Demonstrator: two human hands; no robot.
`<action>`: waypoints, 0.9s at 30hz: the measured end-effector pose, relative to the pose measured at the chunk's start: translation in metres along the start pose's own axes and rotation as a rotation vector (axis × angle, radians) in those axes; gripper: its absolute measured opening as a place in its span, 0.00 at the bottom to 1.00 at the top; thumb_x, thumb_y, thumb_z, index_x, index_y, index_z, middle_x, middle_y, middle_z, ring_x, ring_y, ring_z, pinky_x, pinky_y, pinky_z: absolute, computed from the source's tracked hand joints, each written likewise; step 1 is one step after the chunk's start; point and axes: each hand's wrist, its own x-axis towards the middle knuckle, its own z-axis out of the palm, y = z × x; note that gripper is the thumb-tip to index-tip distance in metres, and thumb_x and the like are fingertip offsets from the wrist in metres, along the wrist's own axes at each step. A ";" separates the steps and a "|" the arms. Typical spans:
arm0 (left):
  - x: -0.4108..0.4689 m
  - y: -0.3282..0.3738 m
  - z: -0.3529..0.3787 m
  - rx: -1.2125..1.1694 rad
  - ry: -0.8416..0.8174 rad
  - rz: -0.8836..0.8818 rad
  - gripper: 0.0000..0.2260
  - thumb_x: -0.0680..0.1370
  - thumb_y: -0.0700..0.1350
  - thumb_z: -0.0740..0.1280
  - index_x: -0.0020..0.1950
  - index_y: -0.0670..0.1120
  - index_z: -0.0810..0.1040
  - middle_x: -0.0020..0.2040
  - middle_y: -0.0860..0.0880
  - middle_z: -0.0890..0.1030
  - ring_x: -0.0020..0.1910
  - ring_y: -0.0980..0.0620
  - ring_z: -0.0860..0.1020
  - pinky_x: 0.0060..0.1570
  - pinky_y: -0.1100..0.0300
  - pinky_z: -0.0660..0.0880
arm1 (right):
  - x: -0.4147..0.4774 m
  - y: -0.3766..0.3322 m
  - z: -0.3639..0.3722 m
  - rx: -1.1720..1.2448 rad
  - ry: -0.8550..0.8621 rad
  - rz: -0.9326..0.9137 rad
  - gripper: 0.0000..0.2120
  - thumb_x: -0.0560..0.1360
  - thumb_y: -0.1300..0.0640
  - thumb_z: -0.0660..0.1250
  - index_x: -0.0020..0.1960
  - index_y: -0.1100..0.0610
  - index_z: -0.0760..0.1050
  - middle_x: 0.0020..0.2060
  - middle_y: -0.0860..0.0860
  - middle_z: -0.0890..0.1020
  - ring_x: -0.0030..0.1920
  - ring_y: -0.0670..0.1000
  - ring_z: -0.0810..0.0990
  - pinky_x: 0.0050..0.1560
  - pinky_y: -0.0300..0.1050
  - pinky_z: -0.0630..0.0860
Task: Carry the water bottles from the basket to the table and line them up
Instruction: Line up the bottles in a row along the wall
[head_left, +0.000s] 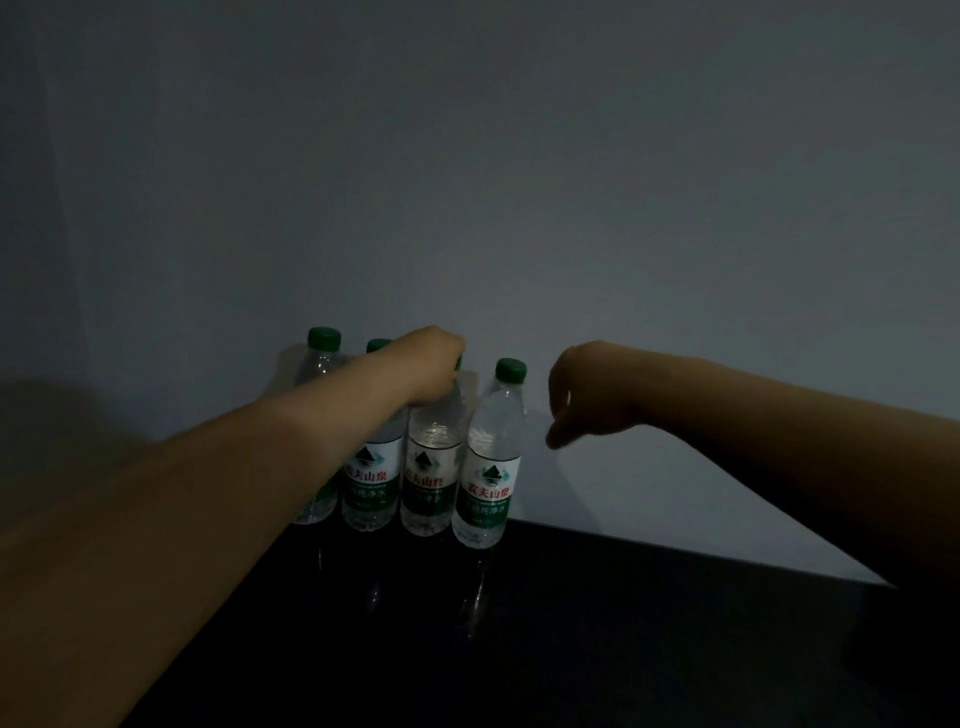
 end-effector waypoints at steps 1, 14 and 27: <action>-0.003 0.002 -0.001 0.032 0.003 -0.002 0.12 0.79 0.40 0.60 0.62 0.40 0.71 0.61 0.39 0.72 0.58 0.42 0.74 0.49 0.56 0.70 | -0.012 0.000 -0.001 -0.019 -0.014 -0.020 0.21 0.72 0.46 0.70 0.59 0.61 0.77 0.55 0.54 0.79 0.56 0.53 0.77 0.55 0.45 0.73; -0.117 0.028 -0.033 0.003 -0.105 0.160 0.16 0.76 0.47 0.66 0.64 0.50 0.73 0.60 0.48 0.76 0.56 0.50 0.75 0.57 0.54 0.75 | -0.134 -0.001 -0.013 -0.053 -0.043 -0.055 0.21 0.74 0.47 0.68 0.62 0.59 0.76 0.57 0.54 0.79 0.57 0.53 0.77 0.59 0.46 0.75; -0.230 0.082 -0.076 -0.084 -0.079 0.333 0.19 0.78 0.50 0.65 0.68 0.51 0.71 0.65 0.52 0.75 0.59 0.56 0.73 0.53 0.65 0.68 | -0.266 0.010 -0.035 -0.015 0.059 0.027 0.17 0.73 0.47 0.69 0.59 0.53 0.76 0.57 0.49 0.77 0.56 0.50 0.76 0.59 0.46 0.75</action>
